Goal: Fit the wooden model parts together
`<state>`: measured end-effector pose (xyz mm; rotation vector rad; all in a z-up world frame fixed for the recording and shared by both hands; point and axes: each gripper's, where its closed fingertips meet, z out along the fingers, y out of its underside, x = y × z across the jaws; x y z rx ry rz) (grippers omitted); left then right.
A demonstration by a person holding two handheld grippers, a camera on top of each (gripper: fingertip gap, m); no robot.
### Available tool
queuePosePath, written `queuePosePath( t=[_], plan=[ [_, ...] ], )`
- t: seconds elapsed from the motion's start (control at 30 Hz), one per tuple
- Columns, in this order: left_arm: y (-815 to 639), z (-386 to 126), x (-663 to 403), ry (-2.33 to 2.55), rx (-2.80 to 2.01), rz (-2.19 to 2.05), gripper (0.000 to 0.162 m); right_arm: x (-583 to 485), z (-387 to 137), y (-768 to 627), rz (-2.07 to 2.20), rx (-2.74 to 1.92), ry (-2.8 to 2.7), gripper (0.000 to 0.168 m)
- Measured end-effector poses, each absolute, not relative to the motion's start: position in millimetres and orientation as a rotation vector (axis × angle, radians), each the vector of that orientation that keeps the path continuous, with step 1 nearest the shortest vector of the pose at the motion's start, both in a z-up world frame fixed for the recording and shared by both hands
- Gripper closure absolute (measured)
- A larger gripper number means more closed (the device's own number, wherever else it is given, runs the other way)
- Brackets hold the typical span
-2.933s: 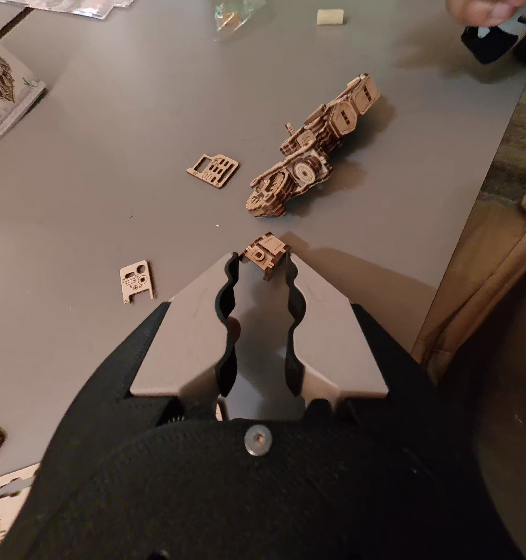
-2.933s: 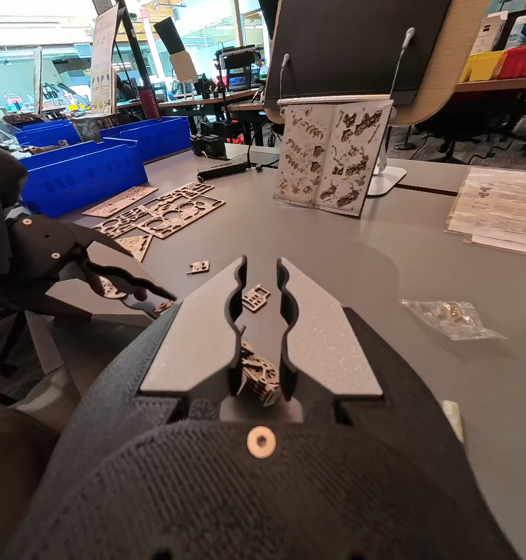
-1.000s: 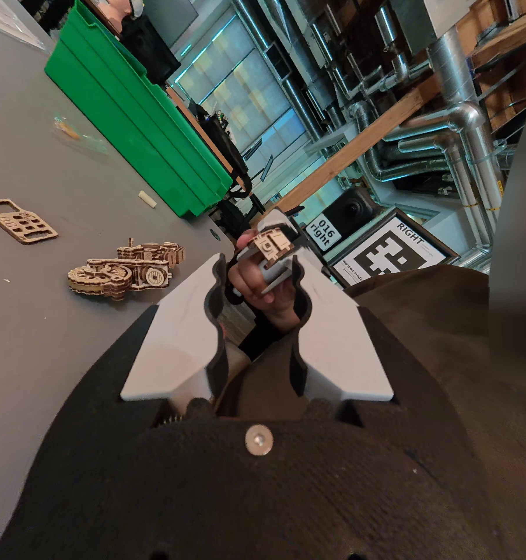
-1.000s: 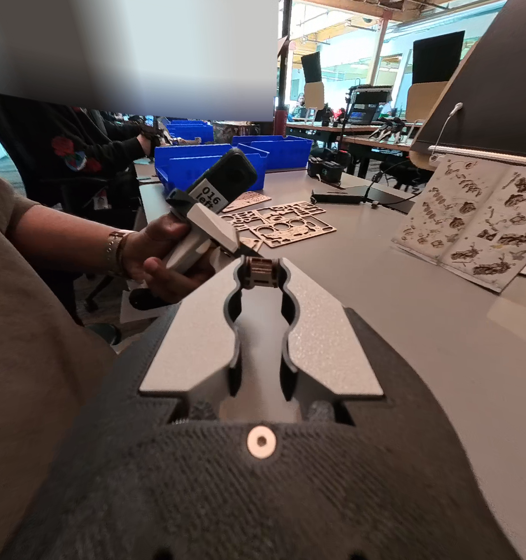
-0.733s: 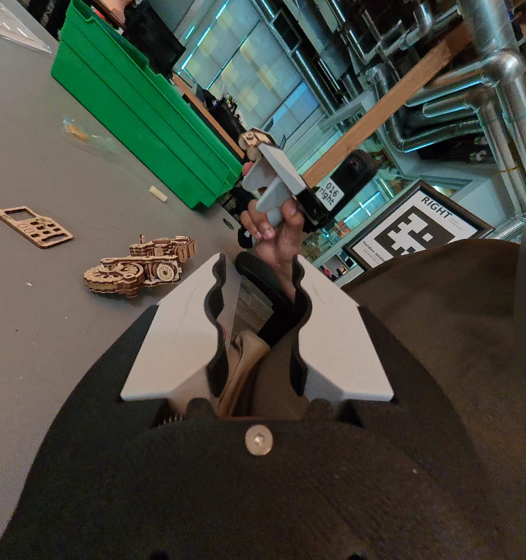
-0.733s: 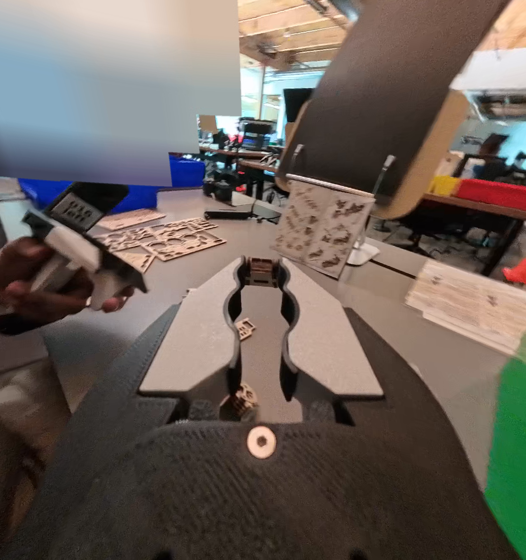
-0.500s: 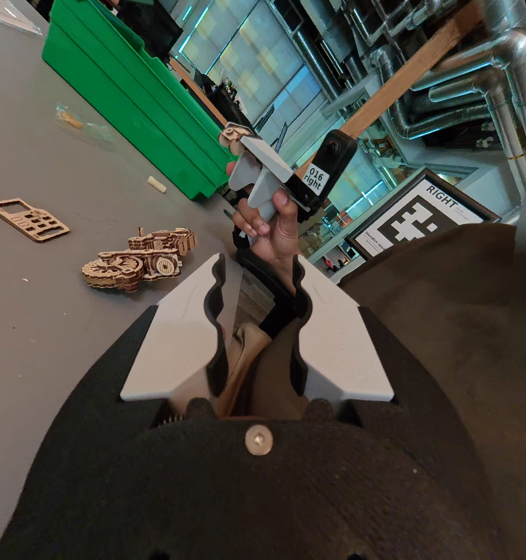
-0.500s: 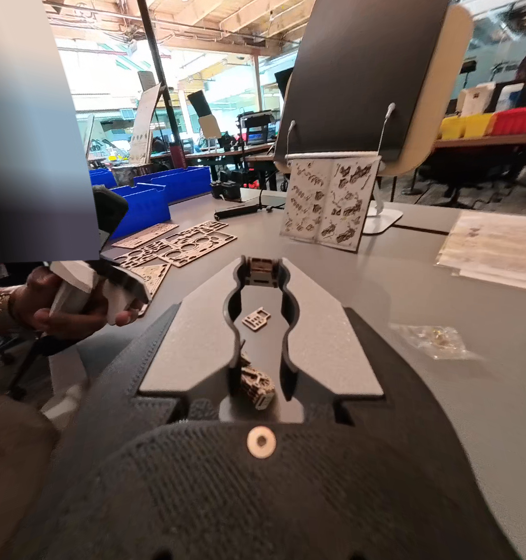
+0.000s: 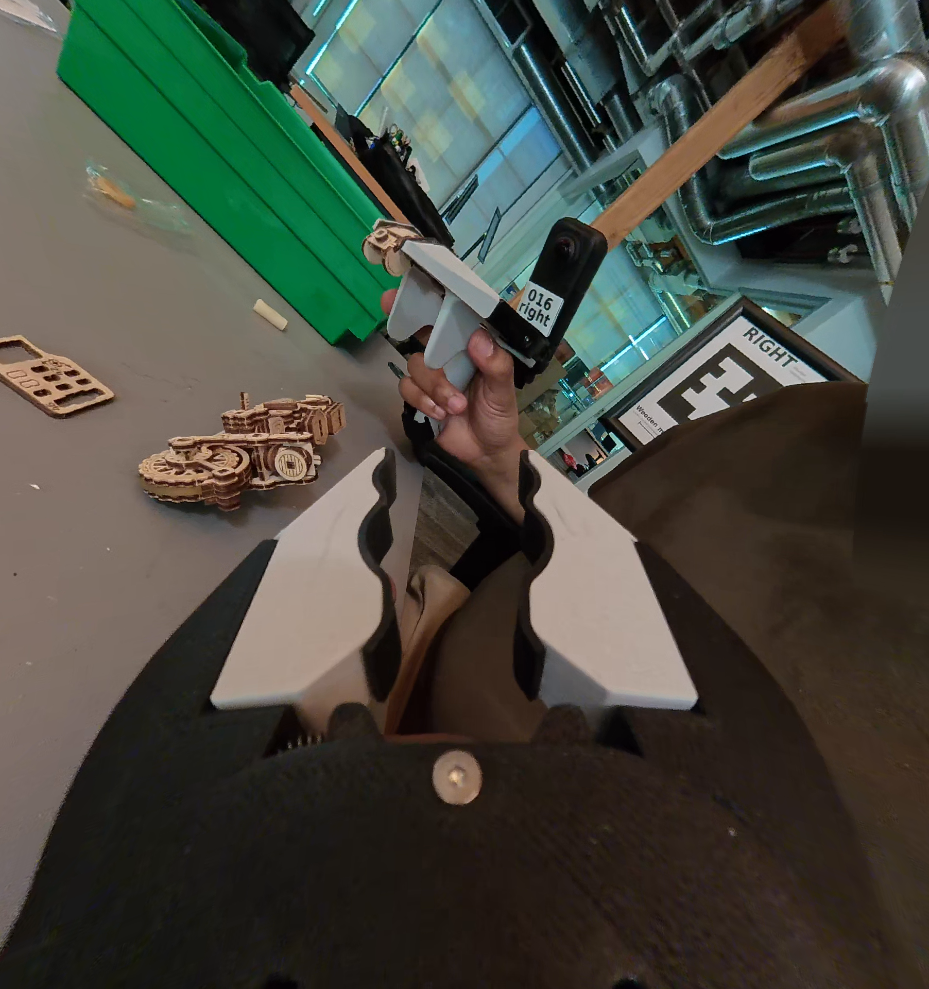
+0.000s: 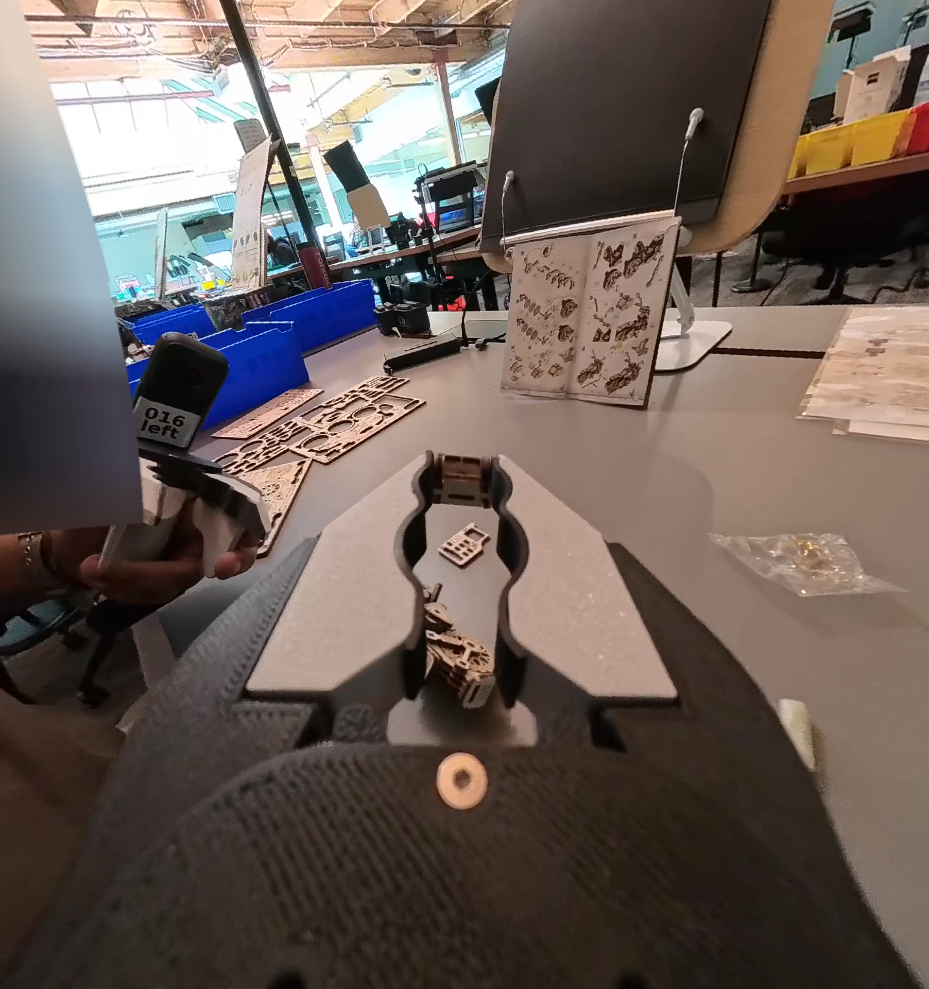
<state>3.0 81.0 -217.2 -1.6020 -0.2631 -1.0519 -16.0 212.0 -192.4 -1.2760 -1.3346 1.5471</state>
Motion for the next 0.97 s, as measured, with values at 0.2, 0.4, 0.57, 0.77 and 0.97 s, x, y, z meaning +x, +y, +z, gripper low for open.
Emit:
queuePosePath(
  t=[0.2, 0.4, 0.57, 0.77, 0.97],
  plan=[
    [81, -217, 2, -0.275, -1.592, -1.070, 0.116, -17, -195, 208, 1.557, -1.284, -1.352, 0.150],
    [81, -216, 1, -0.286, -1.581, -1.085, 0.116, -18, -198, 203, 1.561, -1.279, -1.379, 0.150],
    [81, -216, 0, -0.290, -1.576, -1.094, 0.116, -18, -200, 198, 1.576, -1.280, -1.399, 0.150],
    [81, -216, 1, -0.290, -1.578, -1.096, 0.116, -17, -199, 189, 1.597, -1.250, -1.428, 0.150],
    [81, -216, 2, -0.286, -1.580, -1.098, 0.116, -15, -195, 179, 1.628, -1.197, -1.455, 0.150]
  ],
)
